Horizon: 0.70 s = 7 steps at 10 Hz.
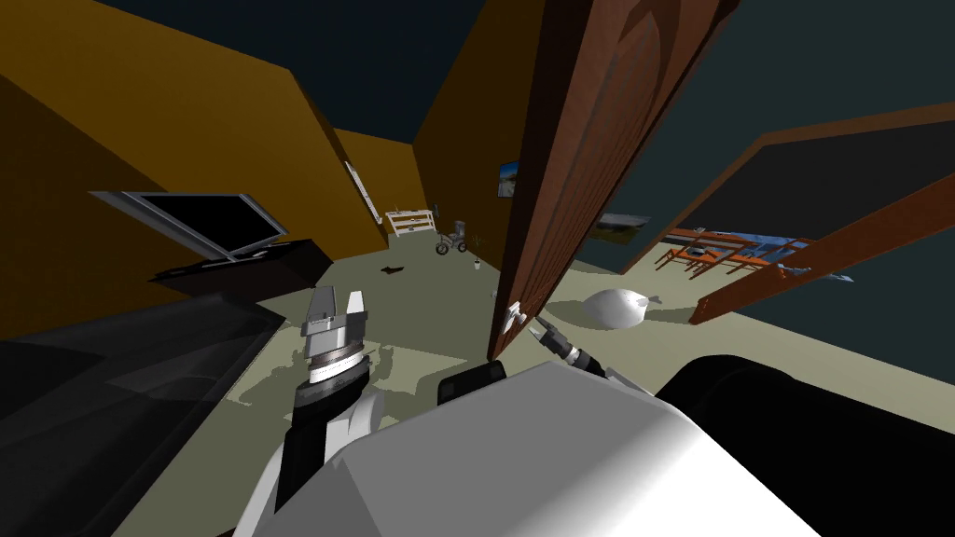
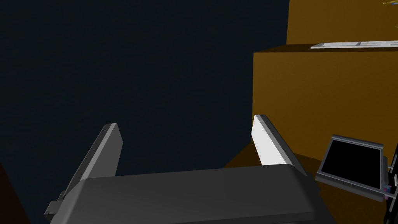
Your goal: Pull the door open
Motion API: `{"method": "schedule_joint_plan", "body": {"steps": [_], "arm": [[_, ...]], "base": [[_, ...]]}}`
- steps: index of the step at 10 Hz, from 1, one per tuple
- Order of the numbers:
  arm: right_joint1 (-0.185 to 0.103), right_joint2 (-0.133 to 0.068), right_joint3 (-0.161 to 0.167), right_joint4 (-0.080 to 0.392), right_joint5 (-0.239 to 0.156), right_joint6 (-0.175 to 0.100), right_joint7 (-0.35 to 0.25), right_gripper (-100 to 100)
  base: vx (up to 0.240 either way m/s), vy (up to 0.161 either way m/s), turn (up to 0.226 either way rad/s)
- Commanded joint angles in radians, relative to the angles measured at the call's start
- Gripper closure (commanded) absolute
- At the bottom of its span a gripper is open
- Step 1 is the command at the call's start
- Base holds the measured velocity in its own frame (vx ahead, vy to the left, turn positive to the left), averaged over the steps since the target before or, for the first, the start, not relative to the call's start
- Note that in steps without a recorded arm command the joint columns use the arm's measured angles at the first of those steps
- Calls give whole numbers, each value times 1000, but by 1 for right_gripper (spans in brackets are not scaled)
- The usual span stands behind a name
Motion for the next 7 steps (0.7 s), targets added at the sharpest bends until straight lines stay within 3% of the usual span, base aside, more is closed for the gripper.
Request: {"method": "schedule_joint_plan", "body": {"steps": [1,7], "arm": [[11,3,-10,3,-8,-5,4,-100],[11,3,-10,3,-8,-5,4,-100]], "base": [[8,14,-41],[-1,-1,4]]}}
